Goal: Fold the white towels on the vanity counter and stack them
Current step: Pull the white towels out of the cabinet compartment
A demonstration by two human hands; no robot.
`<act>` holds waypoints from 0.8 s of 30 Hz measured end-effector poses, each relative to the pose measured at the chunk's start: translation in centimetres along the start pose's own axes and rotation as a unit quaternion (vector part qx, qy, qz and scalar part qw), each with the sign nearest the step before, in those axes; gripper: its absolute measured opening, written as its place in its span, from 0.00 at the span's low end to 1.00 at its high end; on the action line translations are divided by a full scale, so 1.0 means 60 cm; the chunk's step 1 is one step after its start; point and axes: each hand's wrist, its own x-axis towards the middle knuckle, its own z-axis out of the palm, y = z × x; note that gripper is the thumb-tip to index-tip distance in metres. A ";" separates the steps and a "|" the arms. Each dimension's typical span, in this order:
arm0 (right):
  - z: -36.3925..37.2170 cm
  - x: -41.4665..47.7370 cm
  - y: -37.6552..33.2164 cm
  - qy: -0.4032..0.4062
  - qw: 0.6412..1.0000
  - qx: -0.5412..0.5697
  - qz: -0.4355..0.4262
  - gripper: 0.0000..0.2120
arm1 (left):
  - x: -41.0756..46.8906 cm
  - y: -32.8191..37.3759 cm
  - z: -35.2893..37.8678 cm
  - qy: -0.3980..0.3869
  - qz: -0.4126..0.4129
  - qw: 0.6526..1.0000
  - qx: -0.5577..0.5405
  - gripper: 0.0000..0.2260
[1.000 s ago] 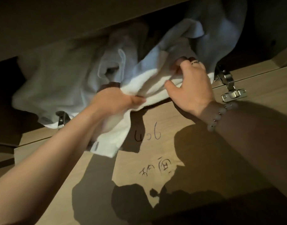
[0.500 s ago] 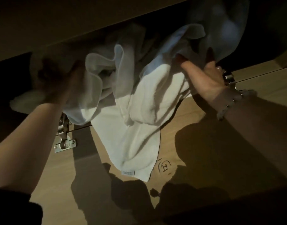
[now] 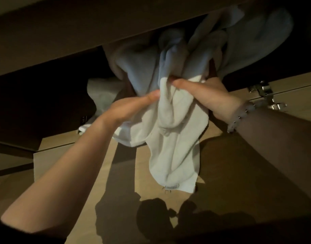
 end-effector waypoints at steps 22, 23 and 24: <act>0.007 -0.213 0.016 0.087 0.992 0.091 -0.031 0.53 | -0.171 -0.025 0.048 0.059 0.076 0.987 -0.128 0.48; -0.003 -0.235 0.004 0.078 0.993 0.077 -0.035 0.50 | -0.191 -0.017 0.042 0.051 0.072 0.987 -0.138 0.48; -0.012 -0.259 -0.012 0.078 0.994 0.073 -0.033 0.47 | -0.220 -0.001 0.038 0.044 0.076 0.985 -0.148 0.47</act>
